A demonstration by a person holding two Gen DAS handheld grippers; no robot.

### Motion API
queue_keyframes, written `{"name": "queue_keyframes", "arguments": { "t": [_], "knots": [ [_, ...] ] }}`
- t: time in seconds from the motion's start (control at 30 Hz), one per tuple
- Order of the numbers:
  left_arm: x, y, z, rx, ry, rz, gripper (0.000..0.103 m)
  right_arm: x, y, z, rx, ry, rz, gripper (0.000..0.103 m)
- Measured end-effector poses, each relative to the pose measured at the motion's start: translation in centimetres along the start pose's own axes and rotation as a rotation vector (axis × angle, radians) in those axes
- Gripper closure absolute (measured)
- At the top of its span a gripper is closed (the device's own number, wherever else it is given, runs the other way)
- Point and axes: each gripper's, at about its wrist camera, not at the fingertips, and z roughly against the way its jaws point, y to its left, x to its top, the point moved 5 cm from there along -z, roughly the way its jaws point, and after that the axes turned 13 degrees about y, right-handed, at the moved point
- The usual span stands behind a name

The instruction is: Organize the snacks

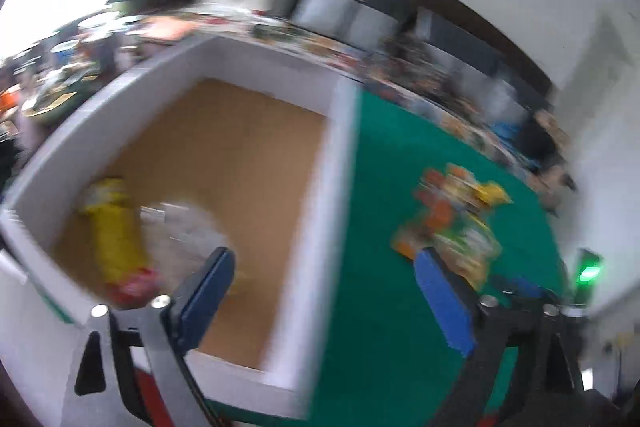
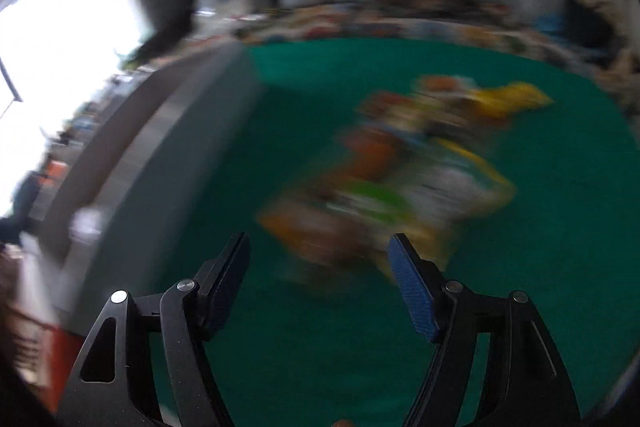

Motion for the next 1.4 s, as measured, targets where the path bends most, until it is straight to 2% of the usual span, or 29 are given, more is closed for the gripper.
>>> {"name": "queue_keyframes", "arguments": {
  "t": [0.07, 0.13, 0.27, 0.33, 0.4, 0.5, 0.53, 0.63, 0.73, 0.87, 1.4],
  "knots": [
    [-1.8, -4.5, -2.4, -0.059, 0.054, -0.067, 0.001, -2.8, -5.7, -0.3, -0.144, -0.016, -0.034, 0.028],
    [-3.6, -7.5, -5.4, -0.076, 0.122, -0.104, 0.001, -4.8, -10.2, -0.2, -0.237, -0.031, -0.082, 0.028],
    [-6.6, -10.9, -12.8, 0.001, 0.248, -0.159, 0.002, -6.3, -17.0, -0.9, -0.323, -0.023, -0.184, 0.028],
    [-6.6, -11.5, -15.7, 0.066, 0.258, -0.192, 0.002, -5.9, -18.9, -1.5, -0.332, -0.007, -0.219, 0.028],
    [-6.1, -11.3, -17.3, 0.109, 0.235, -0.209, 0.002, -5.5, -20.2, -1.6, -0.335, -0.002, -0.239, 0.028],
    [-4.8, -10.7, -19.2, 0.149, 0.219, -0.202, 0.002, -5.0, -21.4, -2.2, -0.328, 0.006, -0.267, 0.028],
    [-4.3, -10.8, -19.4, 0.174, 0.19, -0.22, 0.002, -5.1, -21.8, -2.3, -0.322, 0.008, -0.275, 0.028],
    [-3.9, -11.0, -20.5, 0.226, 0.17, -0.276, 0.002, -6.0, -22.2, -1.8, -0.29, -0.014, -0.302, 0.027],
    [-3.9, -11.1, -20.7, 0.224, 0.159, -0.316, 0.0, -6.1, -21.9, -1.8, -0.288, -0.013, -0.313, 0.025],
    [-3.9, -11.2, -20.8, 0.226, 0.146, -0.313, 0.0, -6.2, -21.9, -1.8, -0.299, -0.007, -0.323, 0.021],
    [-3.9, -11.3, -20.8, 0.229, 0.143, -0.31, 0.0, -6.2, -21.9, -1.7, -0.297, -0.006, -0.323, 0.02]
  ]
}}
